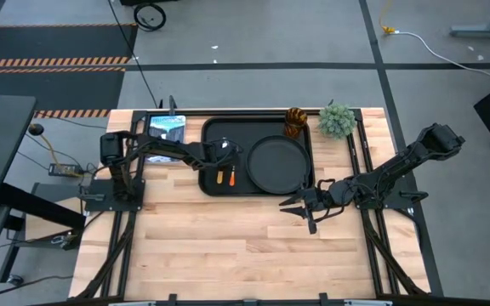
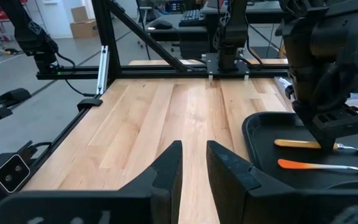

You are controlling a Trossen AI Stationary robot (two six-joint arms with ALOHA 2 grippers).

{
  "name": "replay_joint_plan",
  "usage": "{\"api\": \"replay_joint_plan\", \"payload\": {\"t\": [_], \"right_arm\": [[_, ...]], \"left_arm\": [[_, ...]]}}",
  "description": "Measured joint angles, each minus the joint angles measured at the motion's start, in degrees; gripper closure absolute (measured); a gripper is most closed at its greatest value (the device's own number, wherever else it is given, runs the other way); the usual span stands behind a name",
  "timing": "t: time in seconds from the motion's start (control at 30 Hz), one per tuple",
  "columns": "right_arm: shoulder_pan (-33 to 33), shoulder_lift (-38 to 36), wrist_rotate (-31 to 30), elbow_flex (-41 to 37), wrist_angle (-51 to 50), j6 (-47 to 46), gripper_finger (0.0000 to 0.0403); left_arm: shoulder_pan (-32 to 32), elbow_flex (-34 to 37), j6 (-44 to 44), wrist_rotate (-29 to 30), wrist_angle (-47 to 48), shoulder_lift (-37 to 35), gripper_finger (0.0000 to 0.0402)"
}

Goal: Pick and place plate/cup/fork/spoon on tray
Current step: Put the yellow spoon on the black tray to the left of the orange fork, then return to Home Position

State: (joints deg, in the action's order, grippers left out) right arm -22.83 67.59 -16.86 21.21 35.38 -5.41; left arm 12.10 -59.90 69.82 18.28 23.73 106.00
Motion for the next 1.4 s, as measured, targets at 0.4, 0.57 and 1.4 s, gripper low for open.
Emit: {"api": "replay_joint_plan", "payload": {"t": [0.4,0.57,1.4], "right_arm": [[-0.02,-0.32,-0.22,-0.02,-2.75,0.87,0.0323],[-0.11,-3.03,0.36,-0.09,-2.95,2.31,0.0323],[21.24,-26.45,17.97,-20.85,11.96,0.94,0.0385]], "left_arm": [[-1.15,-1.31,-8.75,0.14,0.51,-4.07,0.0249],[-3.86,-1.31,-14.82,-0.34,1.24,-9.38,0.0254],[-10.62,-1.29,-60.62,-4.01,-24.30,-16.17,0.0259]]}}
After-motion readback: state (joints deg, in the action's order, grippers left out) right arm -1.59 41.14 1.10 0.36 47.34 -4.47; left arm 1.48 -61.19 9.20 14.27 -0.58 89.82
